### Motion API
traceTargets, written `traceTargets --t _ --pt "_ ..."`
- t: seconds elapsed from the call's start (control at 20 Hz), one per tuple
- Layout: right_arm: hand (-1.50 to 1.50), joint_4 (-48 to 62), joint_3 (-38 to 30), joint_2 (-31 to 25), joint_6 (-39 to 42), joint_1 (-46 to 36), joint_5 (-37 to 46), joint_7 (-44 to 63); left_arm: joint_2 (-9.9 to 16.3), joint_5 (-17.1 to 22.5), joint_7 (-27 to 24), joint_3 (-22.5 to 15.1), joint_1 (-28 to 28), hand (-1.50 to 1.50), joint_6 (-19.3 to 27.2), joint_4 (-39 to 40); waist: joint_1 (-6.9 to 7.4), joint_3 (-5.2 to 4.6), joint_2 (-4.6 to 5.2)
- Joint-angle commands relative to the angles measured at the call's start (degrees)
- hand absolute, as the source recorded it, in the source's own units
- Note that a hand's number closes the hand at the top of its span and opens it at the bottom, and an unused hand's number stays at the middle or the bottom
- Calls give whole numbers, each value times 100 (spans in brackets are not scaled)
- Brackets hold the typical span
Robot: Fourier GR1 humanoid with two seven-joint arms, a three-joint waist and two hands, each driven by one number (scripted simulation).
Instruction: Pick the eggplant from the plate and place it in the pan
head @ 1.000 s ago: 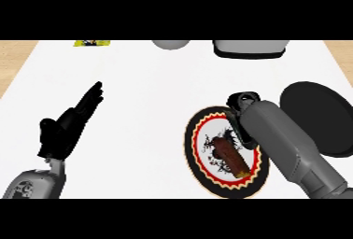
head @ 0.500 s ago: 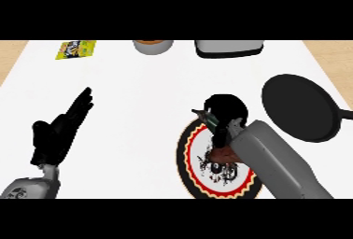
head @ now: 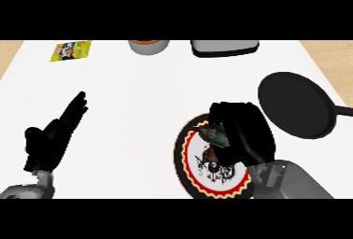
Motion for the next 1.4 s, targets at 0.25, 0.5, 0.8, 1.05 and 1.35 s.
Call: traceTargets --t 0.25,0.5,0.8,1.05,1.35 --pt "150 -2951 -343 -1246 -1285 2617 1000 396 7 38 -377 -89 169 0 -275 -162 402 6 206" --pt "150 -3029 -873 -1052 -2387 3549 576 -186 -86 -47 -150 -77 -475 0 -289 229 517 7 255" --pt "150 -1545 -2219 -1185 -2589 3292 -800 -1565 -413 -291 49 -282 -491 0 -150 -45 666 2 265" --pt "150 103 -2880 -1047 -3032 2595 -930 -2287 -133 -156 -224 -43 -337 0 -492 49 720 1 276" --pt "150 2232 -3432 -949 -3356 1671 -1400 -3820 -365 -233 208 -72 -757 0 -364 6 741 5 285"
